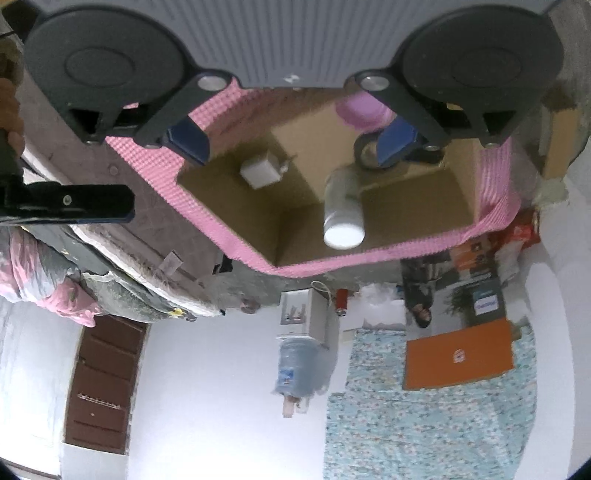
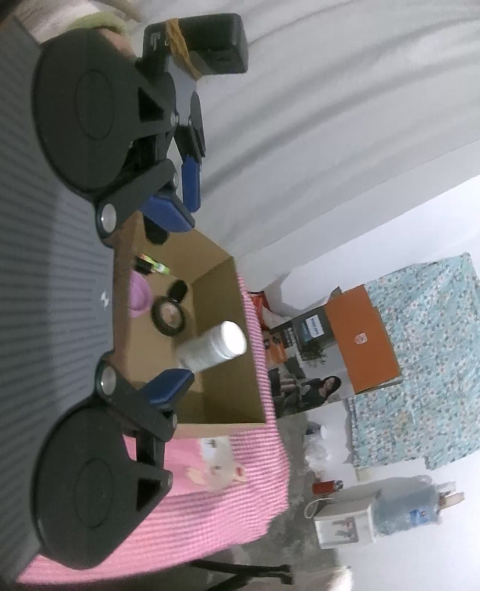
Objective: Organize rigid objects
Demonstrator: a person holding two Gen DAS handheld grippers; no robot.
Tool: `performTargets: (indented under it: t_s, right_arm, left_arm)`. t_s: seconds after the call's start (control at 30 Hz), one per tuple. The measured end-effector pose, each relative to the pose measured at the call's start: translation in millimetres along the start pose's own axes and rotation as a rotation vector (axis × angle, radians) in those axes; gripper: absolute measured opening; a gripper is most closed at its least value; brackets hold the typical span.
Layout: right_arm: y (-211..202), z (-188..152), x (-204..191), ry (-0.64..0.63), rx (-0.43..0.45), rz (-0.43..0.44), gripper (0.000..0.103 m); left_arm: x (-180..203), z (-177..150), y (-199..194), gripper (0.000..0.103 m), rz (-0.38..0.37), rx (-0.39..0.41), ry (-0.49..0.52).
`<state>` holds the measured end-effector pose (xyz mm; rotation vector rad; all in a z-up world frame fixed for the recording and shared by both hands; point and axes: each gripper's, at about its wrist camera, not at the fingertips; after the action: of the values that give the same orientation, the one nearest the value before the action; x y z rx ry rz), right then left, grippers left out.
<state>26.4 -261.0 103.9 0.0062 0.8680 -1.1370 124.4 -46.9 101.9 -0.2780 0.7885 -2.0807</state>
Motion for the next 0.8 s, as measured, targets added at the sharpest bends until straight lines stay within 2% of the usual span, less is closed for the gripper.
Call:
performTargets:
  t_s: [0.23,0.37,0.57,0.8]
  right_arm:
    - [10,-50,-2,0.044,-0.043,-0.015,0.081]
    - [26,-66,-8,0.039,-0.084,-0.023,0.081]
    - [60,-75,-16,0.021,-0.146,-0.022,0.081]
    - [95,-76,-21,-0.019,-0.207,-0.023,0.081]
  left_arm:
    - [9,-51,-14,0.098,0.018,-0.003,-0.024]
    - [19,-71,-7,0.098,0.032,-0.019,-0.005]
    - [30,-81,10,0.098,0.04,-0.02,0.034]
    - [36,-86,27,0.097,0.062,0.033,0.065]
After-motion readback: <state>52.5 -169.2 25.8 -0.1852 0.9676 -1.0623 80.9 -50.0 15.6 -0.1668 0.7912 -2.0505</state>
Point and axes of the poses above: each gripper's, at about its wrist camera, not at the fingertips, and y roughly the way its jaws point, x to its right, z to its top, and after that the axes turned 12 degrees about y, right-handed
